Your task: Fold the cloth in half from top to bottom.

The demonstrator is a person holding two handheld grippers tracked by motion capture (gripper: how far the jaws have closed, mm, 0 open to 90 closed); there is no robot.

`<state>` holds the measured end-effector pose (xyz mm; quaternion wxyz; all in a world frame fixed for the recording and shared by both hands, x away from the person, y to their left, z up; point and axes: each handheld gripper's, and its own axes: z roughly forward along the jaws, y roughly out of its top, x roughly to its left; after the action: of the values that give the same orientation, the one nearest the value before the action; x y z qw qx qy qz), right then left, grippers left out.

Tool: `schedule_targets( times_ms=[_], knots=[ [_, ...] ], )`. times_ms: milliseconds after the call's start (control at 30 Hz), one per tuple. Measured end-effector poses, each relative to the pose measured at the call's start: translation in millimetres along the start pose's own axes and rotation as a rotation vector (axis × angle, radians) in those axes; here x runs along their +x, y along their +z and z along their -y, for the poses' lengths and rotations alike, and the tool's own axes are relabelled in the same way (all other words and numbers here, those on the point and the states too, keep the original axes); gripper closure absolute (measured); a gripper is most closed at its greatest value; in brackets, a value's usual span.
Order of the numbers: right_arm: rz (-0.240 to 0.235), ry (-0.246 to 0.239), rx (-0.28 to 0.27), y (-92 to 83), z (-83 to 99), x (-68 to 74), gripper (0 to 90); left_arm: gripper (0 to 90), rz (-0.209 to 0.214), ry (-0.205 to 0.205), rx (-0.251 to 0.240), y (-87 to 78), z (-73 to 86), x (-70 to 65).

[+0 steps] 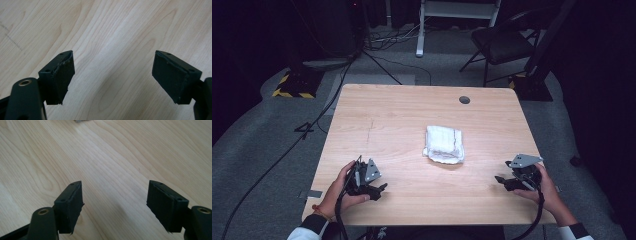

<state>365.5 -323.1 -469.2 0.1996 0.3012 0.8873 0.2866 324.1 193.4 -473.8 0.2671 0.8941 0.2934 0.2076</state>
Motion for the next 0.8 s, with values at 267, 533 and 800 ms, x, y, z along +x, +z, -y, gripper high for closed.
schedule_targets(
  times_ms=[267,533,800],
  knots=[
    [0.045,0.069,-0.001,-9.5,28.7,-9.5,28.8,17.9,-0.053,-0.077,-0.001,1.0,18.3,1.1],
    [0.042,0.203,-0.04,-20.2,63.2,-19.2,27.8,17.5,-0.033,-0.115,0.002,-0.7,32.3,5.5],
    [0.036,0.321,-0.114,-27.5,91.9,-26.0,24.6,17.5,0.054,-0.241,-0.065,-1.3,54.5,21.0]
  ],
)
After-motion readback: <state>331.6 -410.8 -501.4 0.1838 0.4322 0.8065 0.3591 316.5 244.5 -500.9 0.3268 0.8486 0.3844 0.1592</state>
